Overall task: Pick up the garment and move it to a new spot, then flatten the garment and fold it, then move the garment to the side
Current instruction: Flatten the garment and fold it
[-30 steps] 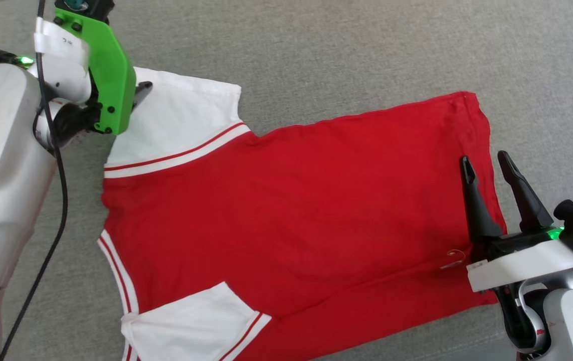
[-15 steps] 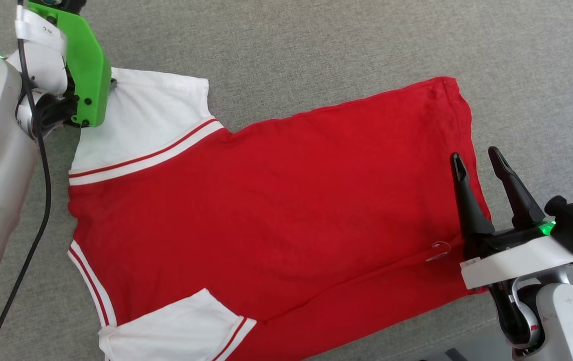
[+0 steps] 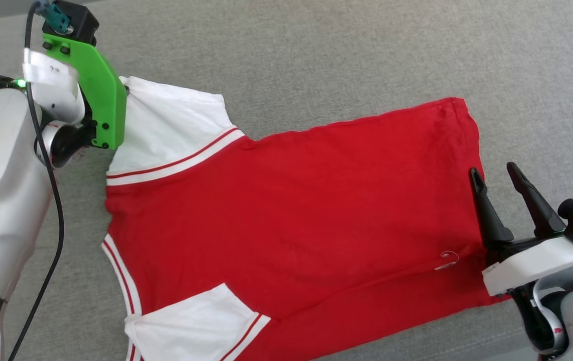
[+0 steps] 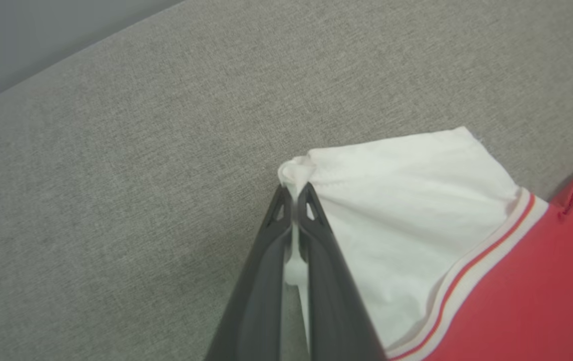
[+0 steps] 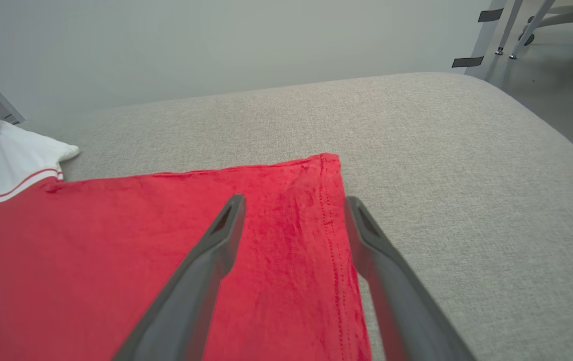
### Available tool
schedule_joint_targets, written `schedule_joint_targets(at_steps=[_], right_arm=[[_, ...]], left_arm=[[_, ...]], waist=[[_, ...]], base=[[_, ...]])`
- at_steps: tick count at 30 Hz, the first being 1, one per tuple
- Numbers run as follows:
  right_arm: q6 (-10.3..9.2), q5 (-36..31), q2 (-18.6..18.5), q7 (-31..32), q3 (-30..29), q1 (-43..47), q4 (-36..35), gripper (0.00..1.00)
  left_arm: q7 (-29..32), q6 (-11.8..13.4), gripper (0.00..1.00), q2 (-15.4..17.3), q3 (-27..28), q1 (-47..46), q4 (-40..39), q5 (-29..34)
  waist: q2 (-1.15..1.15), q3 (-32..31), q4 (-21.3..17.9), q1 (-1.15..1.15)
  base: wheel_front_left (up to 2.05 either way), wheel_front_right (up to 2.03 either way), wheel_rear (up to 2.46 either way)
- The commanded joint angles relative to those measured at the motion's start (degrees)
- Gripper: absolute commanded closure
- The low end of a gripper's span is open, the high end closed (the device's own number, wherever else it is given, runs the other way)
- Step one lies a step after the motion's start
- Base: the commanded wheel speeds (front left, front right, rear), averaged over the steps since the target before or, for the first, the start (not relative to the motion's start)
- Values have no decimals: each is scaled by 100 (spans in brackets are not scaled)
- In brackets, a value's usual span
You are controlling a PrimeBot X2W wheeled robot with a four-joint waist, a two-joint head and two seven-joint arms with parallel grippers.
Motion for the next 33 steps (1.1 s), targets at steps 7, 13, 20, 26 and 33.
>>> schedule_joint_targets(at_steps=[7, 13, 20, 26, 33], right_arm=[[-4, -67, -499, 1166, -257, -23, -164, 0], [-4, 173, -1096, 2618, -346, -458, -218, 0], [-4, 490, -1597, 4162, -299, -1379, 101, 0], [-4, 495, -1846, 4786, -221, -2035, 783, 0], [-4, 327, -1911, 4835, -71, -2446, 1513, 0]], left_arm=[[-228, 18, 100, 164, -85, 639, -1150, -212], [-351, 273, 100, 249, -131, 1184, -2376, -199], [-418, 619, 100, 366, -134, 1590, -3580, -118], [-449, 754, 100, 356, -160, 1638, -4159, -30], [-541, 748, 100, 238, -223, 1550, -4378, 45]], waist=[[0, -492, 577, 0], [0, -518, 879, 0], [0, -273, 1173, 0], [0, 4, 1441, 0], [0, 252, 1672, 0]], base=[[0, 0, 0], [0, 0, 0], [0, 0, 0], [0, 0, 0], [0, 0, 0]])
